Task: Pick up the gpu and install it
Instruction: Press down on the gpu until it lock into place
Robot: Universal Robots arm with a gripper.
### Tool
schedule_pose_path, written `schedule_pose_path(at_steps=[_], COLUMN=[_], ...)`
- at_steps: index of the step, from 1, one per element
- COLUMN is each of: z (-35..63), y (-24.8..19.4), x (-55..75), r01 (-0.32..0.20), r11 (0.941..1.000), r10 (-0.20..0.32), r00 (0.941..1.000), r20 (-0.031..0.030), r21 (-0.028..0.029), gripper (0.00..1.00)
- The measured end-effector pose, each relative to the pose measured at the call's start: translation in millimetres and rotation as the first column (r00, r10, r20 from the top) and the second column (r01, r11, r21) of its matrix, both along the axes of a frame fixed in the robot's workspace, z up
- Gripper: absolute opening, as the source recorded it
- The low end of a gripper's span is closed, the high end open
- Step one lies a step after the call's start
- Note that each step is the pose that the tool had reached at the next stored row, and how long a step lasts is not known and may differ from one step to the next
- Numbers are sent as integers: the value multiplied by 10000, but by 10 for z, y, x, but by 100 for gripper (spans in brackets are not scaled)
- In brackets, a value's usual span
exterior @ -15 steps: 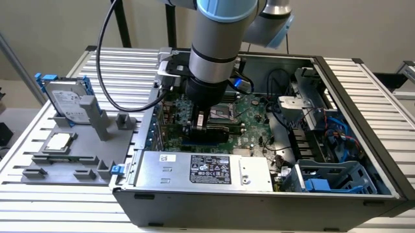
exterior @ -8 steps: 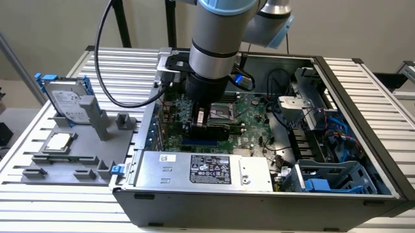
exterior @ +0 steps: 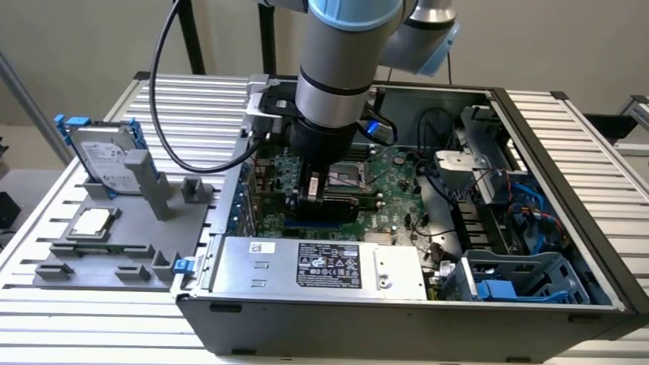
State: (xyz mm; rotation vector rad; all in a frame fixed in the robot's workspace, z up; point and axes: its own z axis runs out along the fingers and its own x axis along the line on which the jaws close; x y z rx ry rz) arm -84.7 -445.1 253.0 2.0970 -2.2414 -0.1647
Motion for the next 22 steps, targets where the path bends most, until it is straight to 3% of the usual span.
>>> schedule_pose_path(at_steps=[22], z=[0], y=[13], x=[0], r01=[0], r11=[10000], r10=[0], r00=[10000], r20=[1], r21=[1], gripper=[0])
